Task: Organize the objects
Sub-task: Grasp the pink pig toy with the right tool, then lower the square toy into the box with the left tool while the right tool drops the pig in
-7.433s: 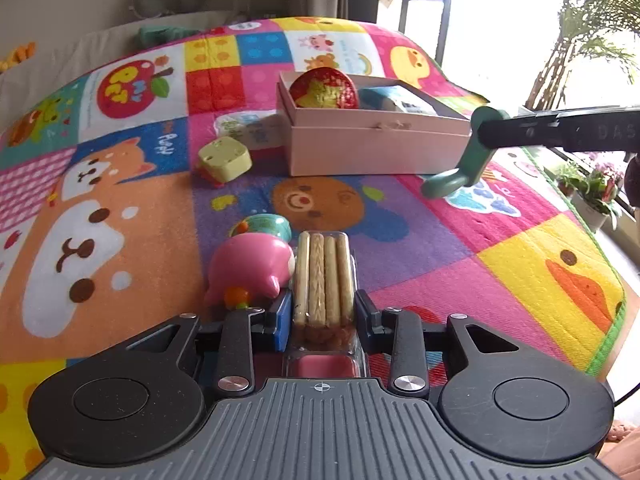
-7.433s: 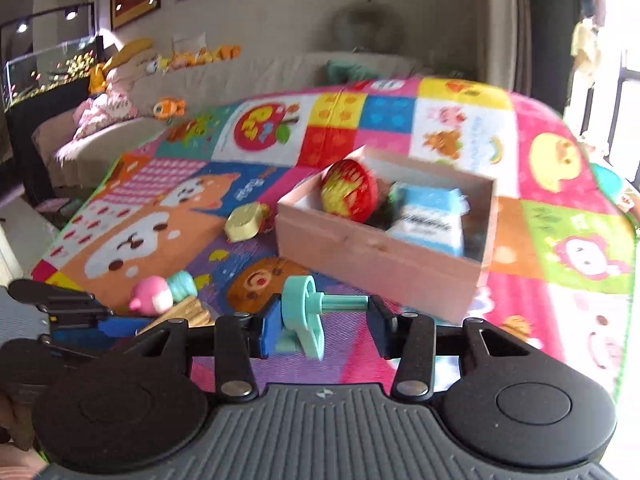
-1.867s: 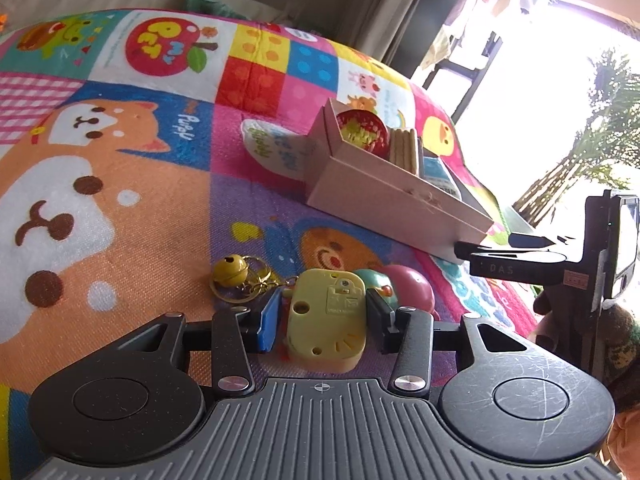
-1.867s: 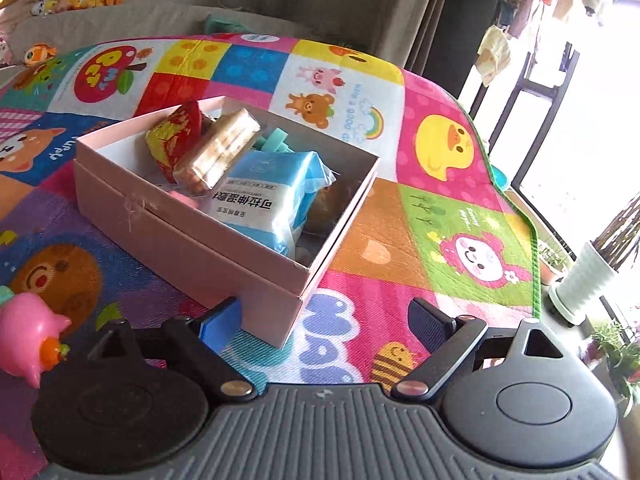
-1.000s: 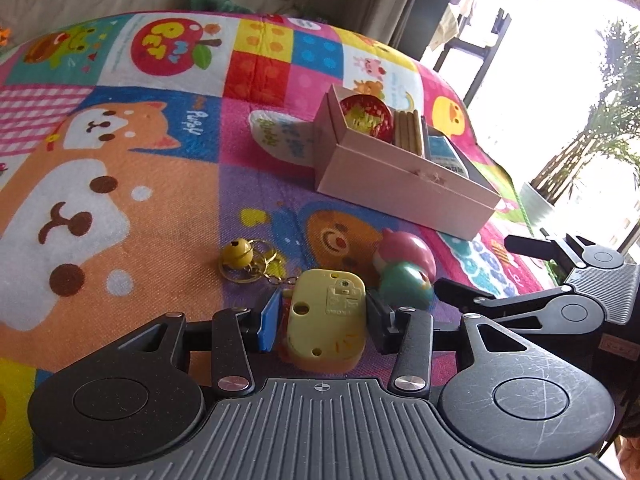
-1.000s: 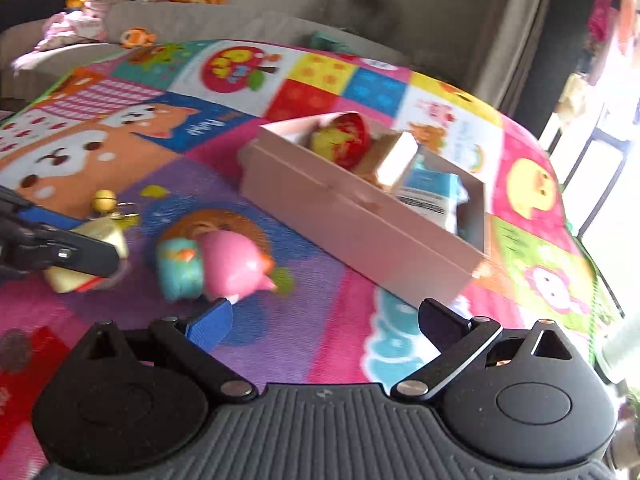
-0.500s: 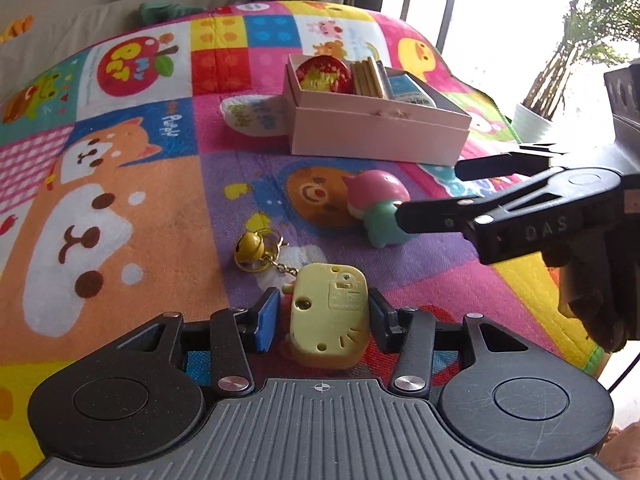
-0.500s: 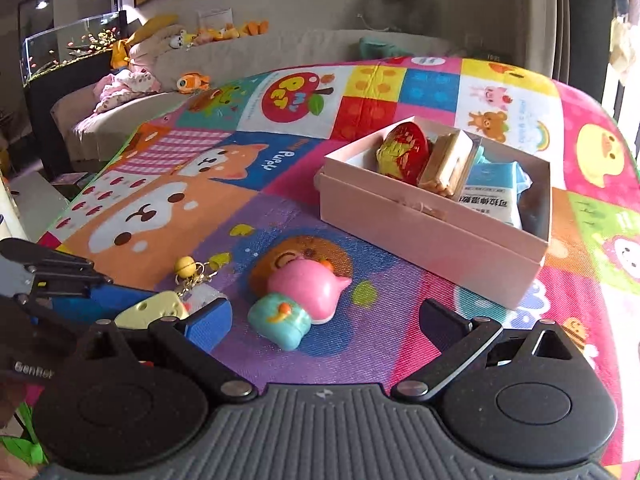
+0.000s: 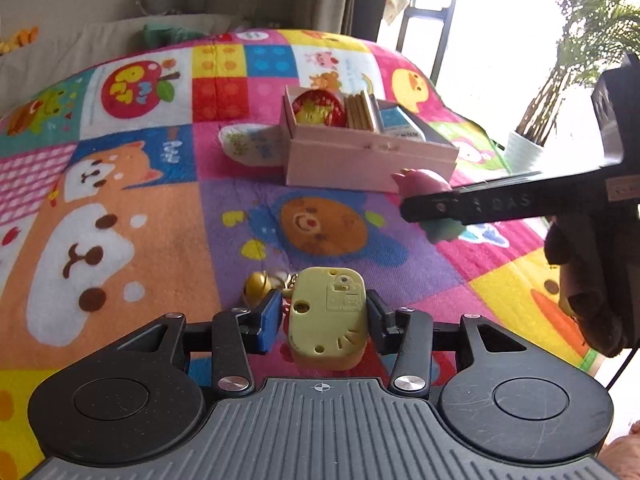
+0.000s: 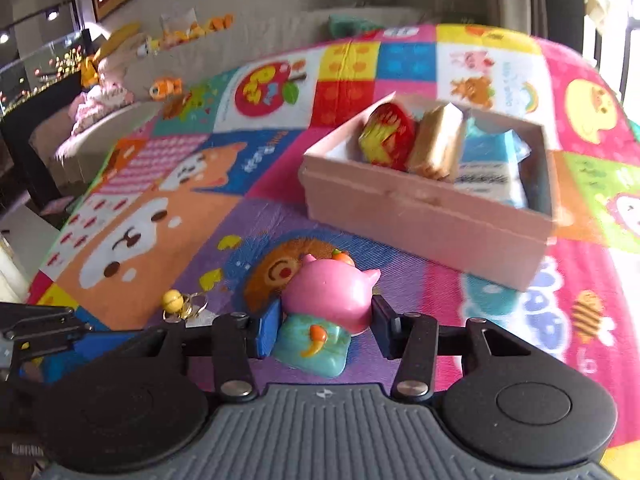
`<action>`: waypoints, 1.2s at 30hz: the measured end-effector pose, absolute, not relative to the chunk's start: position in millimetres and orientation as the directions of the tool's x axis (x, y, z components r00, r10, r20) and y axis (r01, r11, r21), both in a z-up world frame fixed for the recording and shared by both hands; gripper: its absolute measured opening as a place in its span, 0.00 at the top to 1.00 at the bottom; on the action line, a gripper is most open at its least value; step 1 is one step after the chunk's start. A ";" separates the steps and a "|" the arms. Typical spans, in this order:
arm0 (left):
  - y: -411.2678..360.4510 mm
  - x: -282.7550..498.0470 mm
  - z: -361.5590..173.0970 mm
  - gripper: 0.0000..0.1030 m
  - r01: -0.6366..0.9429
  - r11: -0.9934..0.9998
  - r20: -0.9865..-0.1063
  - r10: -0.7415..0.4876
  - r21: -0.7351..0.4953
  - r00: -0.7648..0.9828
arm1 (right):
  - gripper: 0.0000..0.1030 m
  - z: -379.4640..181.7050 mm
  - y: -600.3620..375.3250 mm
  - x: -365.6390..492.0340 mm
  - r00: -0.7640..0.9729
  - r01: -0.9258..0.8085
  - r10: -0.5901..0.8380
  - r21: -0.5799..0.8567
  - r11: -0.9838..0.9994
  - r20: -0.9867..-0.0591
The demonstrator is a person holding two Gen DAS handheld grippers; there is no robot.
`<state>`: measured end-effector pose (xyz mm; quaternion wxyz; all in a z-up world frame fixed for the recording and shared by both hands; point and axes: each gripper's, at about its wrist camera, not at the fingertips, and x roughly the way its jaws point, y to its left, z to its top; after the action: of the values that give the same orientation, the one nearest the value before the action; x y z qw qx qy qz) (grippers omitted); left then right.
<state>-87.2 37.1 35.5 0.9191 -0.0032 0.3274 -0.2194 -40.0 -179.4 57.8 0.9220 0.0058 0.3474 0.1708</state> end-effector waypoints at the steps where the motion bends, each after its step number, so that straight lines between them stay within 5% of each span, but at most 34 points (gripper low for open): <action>1: 35.9 -83.6 44.5 0.53 0.408 0.901 -0.583 -0.413 -0.148 0.699 | 0.54 63.3 -189.5 -45.6 0.714 -0.298 0.313 0.132 0.945 -0.626; 12: -17.1 35.1 133.8 0.52 0.465 0.872 -0.416 -0.483 -0.149 0.771 | 0.54 84.6 -278.9 -75.0 0.829 -0.109 0.205 0.208 0.972 -0.521; 18: -41.4 99.8 101.9 0.54 0.411 0.887 -0.473 -0.461 -0.211 0.751 | 0.54 68.1 -283.9 -76.2 0.818 -0.095 0.193 0.204 0.974 -0.542; 23: -14.9 96.5 97.1 0.54 0.354 0.883 -0.393 -0.457 -0.309 0.798 | 0.54 59.4 -289.1 -69.1 0.805 -0.079 0.193 0.222 0.972 -0.561; 36: 20.9 84.1 60.7 0.54 0.291 0.883 -0.481 -0.449 -0.369 0.753 | 0.54 104.0 -274.8 20.6 0.809 -0.139 0.219 0.184 0.973 -0.546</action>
<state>84.1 20.9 60.7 0.9261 -0.1367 0.2894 -0.1996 20.6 -274.8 104.0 0.9485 0.0675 0.2947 0.0943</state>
